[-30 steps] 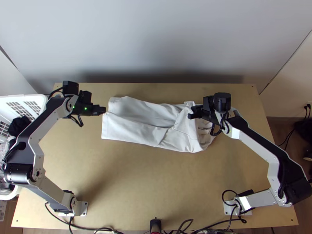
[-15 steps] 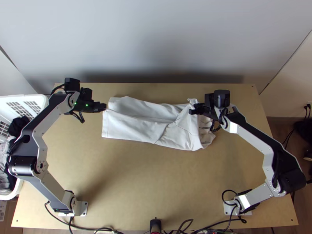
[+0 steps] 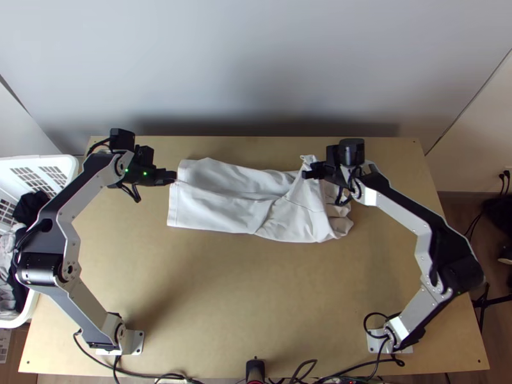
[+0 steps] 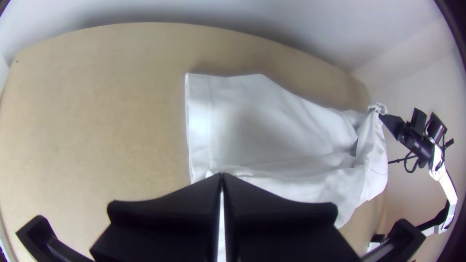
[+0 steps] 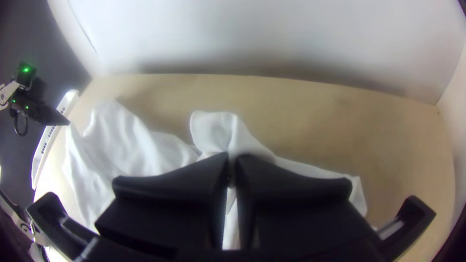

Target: Fold the t-shirt

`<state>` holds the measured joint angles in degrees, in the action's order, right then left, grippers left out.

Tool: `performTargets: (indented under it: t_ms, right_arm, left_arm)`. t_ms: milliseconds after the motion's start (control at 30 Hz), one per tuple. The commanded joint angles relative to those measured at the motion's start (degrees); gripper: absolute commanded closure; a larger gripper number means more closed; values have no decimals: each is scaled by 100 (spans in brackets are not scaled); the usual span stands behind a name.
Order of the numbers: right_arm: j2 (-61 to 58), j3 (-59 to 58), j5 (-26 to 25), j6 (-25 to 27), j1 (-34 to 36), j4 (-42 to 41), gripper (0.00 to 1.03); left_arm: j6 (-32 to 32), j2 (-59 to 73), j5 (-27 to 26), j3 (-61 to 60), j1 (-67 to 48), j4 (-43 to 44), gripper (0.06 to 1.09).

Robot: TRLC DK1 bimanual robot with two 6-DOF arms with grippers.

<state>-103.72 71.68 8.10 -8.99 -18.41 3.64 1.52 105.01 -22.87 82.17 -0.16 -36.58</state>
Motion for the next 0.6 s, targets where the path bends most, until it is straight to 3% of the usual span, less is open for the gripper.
performTargets:
  t_ms: [0, 567]
  right_arm:
    - [-570, 364, -195, -103, -39, 49, 100]
    - [-1282, 593, -493, -146, 233, 49, 100]
  left_arm:
    - [15, 125, 213, 1, -1, -7, 105]
    - [41, 345, 319, 97, 60, 10, 105]
